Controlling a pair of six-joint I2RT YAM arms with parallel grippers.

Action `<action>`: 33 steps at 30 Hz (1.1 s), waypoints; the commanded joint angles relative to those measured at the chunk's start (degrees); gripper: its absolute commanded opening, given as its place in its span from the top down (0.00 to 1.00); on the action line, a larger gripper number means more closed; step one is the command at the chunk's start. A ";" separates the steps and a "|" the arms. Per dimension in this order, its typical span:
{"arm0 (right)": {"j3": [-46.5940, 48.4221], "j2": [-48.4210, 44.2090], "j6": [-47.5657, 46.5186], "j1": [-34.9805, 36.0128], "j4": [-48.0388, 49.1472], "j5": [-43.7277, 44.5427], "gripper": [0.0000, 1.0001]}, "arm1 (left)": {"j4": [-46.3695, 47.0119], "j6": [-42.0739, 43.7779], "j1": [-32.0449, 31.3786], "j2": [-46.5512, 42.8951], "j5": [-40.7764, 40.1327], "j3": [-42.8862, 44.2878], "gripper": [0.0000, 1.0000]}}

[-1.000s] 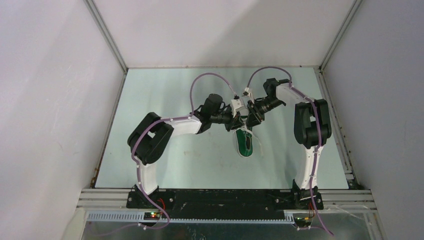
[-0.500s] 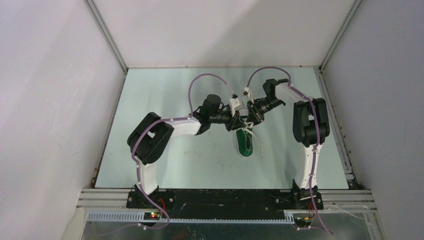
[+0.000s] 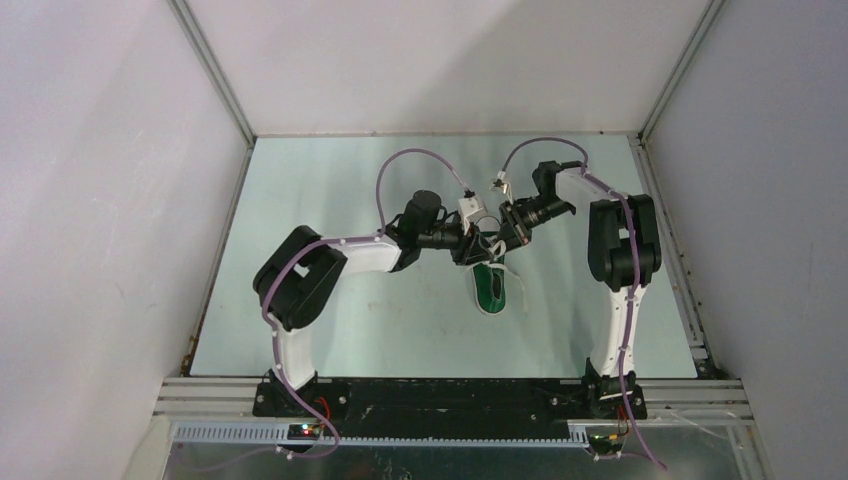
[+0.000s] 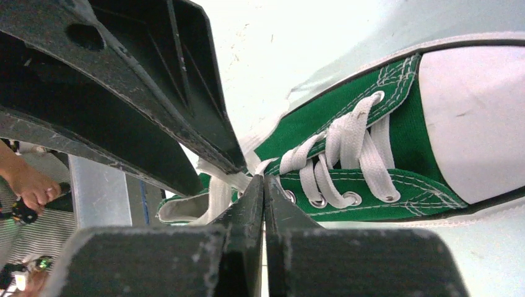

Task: Tie the shoes

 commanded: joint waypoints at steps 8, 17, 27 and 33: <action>-2.11 -3.35 7.29 0.02 5.05 0.36 1.00 | -3.82 0.85 1.58 -6.32 7.93 -2.62 0.55; -0.10 -3.10 8.29 -0.09 4.65 0.67 0.85 | -39.02 30.27 1.86 -2.38 11.70 13.08 0.50; 1.30 -5.05 11.34 -1.90 4.29 1.87 0.66 | -43.95 34.23 1.08 0.04 6.94 17.05 0.45; -1.62 -10.63 13.84 -5.87 4.24 3.98 0.54 | -31.57 21.76 0.97 -2.45 3.61 10.60 0.46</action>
